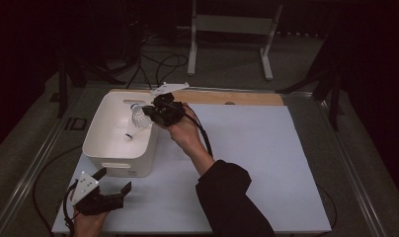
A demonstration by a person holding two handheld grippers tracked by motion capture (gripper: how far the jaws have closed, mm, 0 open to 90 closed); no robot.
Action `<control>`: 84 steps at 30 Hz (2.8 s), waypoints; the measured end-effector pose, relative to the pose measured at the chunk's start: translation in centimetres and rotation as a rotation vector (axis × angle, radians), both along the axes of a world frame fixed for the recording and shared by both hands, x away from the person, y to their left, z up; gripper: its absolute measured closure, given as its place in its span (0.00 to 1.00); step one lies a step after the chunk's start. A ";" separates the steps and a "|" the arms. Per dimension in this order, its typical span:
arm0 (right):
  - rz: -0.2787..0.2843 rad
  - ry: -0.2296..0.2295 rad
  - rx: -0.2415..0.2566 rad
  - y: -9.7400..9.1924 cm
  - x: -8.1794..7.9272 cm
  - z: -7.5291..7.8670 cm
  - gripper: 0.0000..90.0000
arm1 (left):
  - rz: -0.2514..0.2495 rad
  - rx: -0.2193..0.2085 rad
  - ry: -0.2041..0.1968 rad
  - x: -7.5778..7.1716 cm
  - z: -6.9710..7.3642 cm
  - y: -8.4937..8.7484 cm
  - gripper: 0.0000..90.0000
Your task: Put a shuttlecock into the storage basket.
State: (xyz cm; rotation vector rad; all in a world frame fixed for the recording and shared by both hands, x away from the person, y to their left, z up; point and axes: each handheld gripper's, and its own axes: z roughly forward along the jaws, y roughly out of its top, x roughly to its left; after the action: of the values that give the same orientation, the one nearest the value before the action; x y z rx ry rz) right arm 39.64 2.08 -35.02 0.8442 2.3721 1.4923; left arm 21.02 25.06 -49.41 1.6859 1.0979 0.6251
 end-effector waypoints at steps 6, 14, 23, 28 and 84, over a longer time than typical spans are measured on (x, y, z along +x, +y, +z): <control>0.023 0.002 0.009 0.4 -0.1 -0.1 0.86 | 0.000 -0.001 0.000 0.0 0.0 0.0 0.01; -0.001 -0.034 -0.035 0.3 -0.3 0.2 0.20 | -0.001 0.001 0.000 0.0 0.0 0.0 0.01; -0.037 -0.054 -0.060 -0.6 -0.4 0.7 0.12 | -0.001 0.003 0.000 0.0 0.0 0.0 0.01; -0.042 -0.060 -0.071 -0.8 -0.5 0.7 0.11 | -0.001 0.002 -0.001 0.0 0.0 0.0 0.01; -0.106 -0.066 -0.115 -6.5 -0.2 -1.2 0.11 | 0.003 0.002 -0.002 0.0 0.0 0.0 0.01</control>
State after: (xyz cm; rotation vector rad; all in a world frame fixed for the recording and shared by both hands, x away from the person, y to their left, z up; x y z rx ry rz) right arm 39.48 -4.39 -36.27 0.8648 2.3020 1.3095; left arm 20.98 25.04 -49.41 1.6852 1.0990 0.6297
